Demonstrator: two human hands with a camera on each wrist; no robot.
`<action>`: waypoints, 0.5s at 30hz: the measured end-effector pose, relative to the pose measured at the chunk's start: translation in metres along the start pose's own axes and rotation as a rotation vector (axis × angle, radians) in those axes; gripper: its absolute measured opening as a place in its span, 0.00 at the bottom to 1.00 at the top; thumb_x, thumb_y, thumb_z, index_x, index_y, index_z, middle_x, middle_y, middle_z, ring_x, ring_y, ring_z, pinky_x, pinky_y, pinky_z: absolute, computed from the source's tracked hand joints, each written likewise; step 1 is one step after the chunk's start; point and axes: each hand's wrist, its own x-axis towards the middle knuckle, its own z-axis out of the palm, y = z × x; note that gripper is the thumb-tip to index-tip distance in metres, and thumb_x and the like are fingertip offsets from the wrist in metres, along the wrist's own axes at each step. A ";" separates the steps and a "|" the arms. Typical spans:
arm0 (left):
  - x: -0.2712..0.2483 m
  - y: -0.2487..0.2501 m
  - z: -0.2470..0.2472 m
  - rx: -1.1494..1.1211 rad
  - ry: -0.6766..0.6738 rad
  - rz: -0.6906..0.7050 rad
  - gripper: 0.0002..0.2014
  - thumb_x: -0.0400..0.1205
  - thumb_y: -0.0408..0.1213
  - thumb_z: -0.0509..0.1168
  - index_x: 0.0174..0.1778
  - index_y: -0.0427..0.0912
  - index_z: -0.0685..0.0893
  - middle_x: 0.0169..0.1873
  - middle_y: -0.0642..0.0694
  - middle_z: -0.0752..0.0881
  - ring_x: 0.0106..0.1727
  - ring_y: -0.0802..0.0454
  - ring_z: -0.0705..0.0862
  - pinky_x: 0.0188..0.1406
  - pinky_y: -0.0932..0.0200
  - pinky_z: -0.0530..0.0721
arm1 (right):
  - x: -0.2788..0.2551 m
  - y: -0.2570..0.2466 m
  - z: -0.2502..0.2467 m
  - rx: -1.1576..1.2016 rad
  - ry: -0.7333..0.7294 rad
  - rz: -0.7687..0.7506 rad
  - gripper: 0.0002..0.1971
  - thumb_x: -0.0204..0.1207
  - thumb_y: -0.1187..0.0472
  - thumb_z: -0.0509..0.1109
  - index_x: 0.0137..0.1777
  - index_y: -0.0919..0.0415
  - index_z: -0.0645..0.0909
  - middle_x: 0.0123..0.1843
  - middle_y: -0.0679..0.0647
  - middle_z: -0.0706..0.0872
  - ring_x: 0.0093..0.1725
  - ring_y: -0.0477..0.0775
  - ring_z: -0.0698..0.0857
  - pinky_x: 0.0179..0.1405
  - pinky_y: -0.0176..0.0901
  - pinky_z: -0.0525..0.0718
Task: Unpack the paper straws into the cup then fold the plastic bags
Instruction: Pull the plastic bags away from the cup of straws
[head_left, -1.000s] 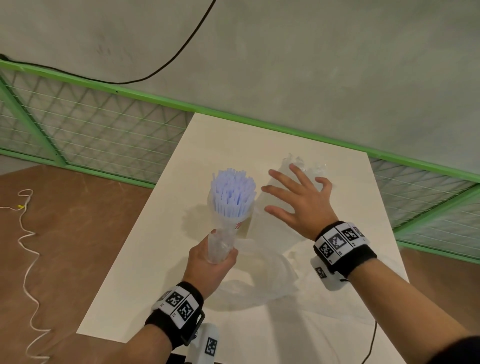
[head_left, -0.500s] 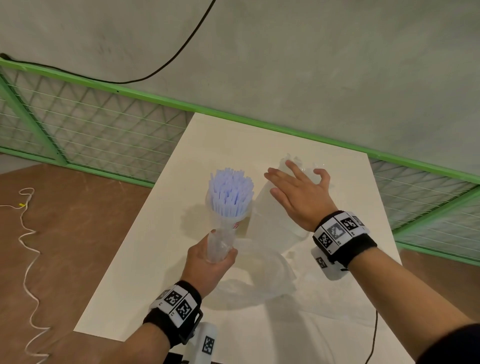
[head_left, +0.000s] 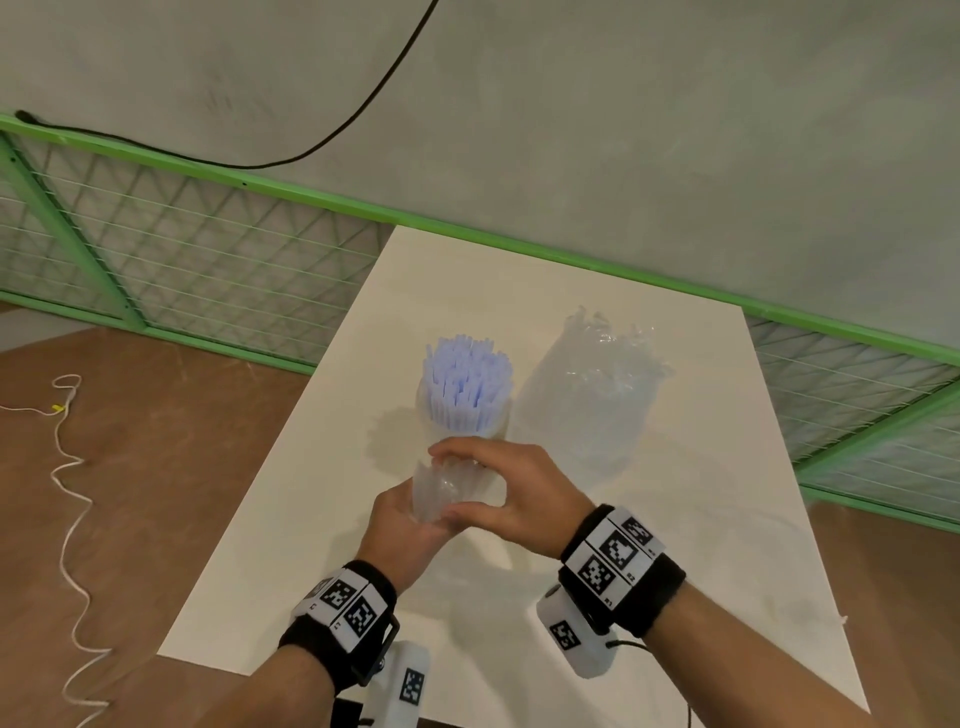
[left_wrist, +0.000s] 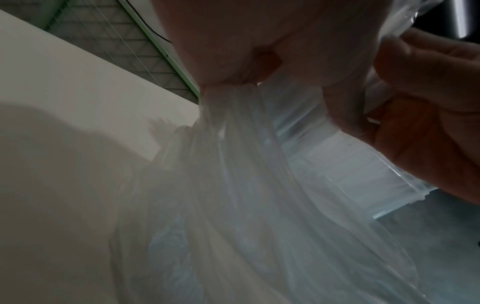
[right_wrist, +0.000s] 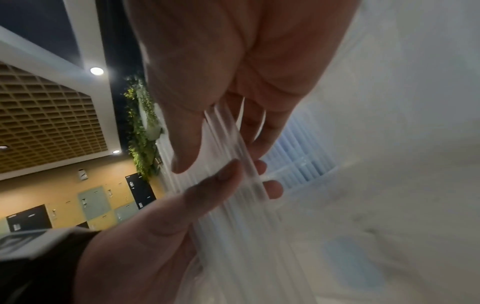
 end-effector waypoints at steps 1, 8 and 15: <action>-0.001 0.000 -0.002 0.006 0.005 -0.006 0.11 0.66 0.38 0.81 0.38 0.44 0.87 0.27 0.52 0.86 0.30 0.59 0.82 0.32 0.68 0.80 | -0.001 0.002 0.002 0.029 0.045 0.001 0.22 0.70 0.57 0.81 0.65 0.55 0.83 0.59 0.43 0.88 0.59 0.37 0.83 0.61 0.32 0.78; -0.004 0.002 -0.007 -0.045 -0.026 -0.017 0.06 0.70 0.43 0.80 0.40 0.54 0.91 0.35 0.53 0.91 0.37 0.62 0.87 0.38 0.68 0.82 | -0.005 0.013 0.022 0.172 0.330 0.048 0.08 0.66 0.61 0.84 0.43 0.58 0.88 0.42 0.44 0.89 0.45 0.46 0.86 0.49 0.33 0.79; -0.001 -0.004 -0.008 0.009 0.015 -0.005 0.05 0.76 0.44 0.76 0.47 0.53 0.91 0.43 0.58 0.92 0.47 0.60 0.89 0.51 0.64 0.82 | -0.009 0.016 0.026 0.163 0.393 0.094 0.06 0.79 0.65 0.73 0.53 0.56 0.84 0.46 0.44 0.89 0.50 0.46 0.88 0.53 0.41 0.85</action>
